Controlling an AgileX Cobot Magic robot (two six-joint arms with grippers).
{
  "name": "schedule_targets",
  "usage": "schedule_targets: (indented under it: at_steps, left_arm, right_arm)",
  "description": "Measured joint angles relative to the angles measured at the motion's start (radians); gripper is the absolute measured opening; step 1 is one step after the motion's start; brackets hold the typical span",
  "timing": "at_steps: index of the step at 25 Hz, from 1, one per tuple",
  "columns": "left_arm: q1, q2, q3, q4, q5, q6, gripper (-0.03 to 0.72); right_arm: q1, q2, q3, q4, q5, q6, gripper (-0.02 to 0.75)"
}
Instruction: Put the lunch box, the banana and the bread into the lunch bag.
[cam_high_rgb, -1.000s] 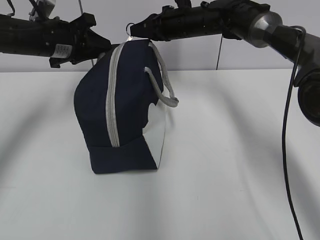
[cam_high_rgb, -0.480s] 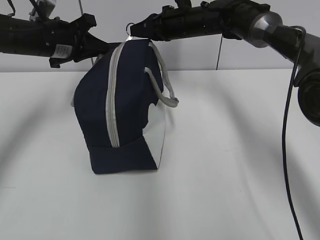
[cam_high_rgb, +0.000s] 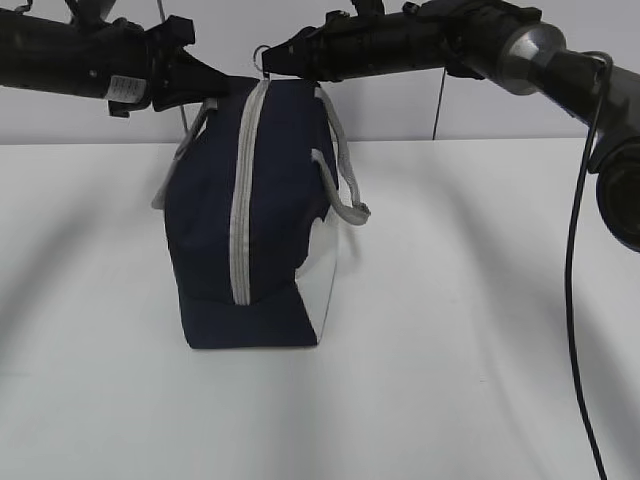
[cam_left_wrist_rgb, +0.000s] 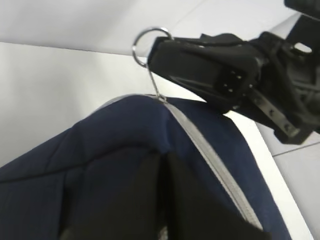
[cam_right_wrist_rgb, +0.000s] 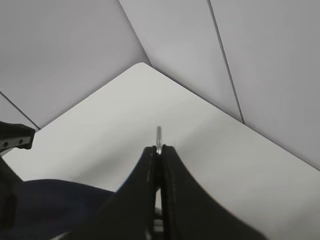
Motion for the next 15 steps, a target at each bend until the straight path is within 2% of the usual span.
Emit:
schedule_targets:
  at_steps: [9,15]
  left_arm:
    - [0.000,-0.029,-0.020,0.111,0.046,0.019,0.007]
    - [0.001,-0.042,-0.021,0.126,0.061,0.056,0.007]
  right_arm:
    - [0.000,0.000,0.000,0.000,-0.003,0.004,-0.016]
    - [-0.002,0.000,0.000,0.000,-0.003,0.036,-0.016]
